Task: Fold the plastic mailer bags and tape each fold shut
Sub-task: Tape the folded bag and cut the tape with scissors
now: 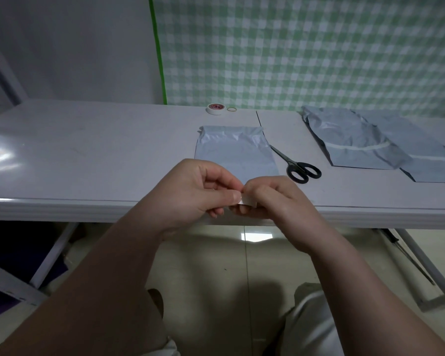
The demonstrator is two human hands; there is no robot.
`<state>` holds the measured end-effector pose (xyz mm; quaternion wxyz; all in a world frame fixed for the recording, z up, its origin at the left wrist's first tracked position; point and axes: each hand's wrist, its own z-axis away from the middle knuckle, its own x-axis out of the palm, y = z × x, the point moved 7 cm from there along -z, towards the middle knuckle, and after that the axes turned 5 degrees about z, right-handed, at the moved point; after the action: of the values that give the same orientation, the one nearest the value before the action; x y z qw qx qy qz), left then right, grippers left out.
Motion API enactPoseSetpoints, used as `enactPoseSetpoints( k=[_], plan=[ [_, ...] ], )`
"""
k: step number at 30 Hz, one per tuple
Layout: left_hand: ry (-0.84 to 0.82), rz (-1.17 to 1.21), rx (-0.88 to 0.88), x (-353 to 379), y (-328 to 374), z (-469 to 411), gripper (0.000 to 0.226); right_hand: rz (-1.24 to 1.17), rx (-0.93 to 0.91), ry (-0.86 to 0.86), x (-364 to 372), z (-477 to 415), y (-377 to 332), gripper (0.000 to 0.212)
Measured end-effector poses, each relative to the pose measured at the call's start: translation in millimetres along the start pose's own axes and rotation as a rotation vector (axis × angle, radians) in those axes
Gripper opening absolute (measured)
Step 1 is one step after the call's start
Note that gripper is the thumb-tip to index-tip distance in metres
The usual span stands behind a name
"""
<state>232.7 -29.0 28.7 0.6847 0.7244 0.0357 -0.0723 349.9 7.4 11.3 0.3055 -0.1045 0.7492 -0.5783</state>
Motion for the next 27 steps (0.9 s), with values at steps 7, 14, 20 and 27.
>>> enactPoseSetpoints(
  k=[7,14,20,27],
  plan=[
    [0.008,0.022,0.002,-2,-2,-1,0.016,0.058,-0.001,-0.004,-1,0,1,0.025],
    [0.010,0.051,-0.001,1,-4,-1,0.024,0.080,0.006,0.039,0,0,0,0.025],
    [0.028,0.054,0.014,-2,-1,-2,0.014,0.093,-0.012,0.037,-1,2,1,0.021],
    [0.257,-0.237,0.111,-17,1,-2,0.015,0.235,-0.051,0.008,-6,6,-4,0.016]
  ],
)
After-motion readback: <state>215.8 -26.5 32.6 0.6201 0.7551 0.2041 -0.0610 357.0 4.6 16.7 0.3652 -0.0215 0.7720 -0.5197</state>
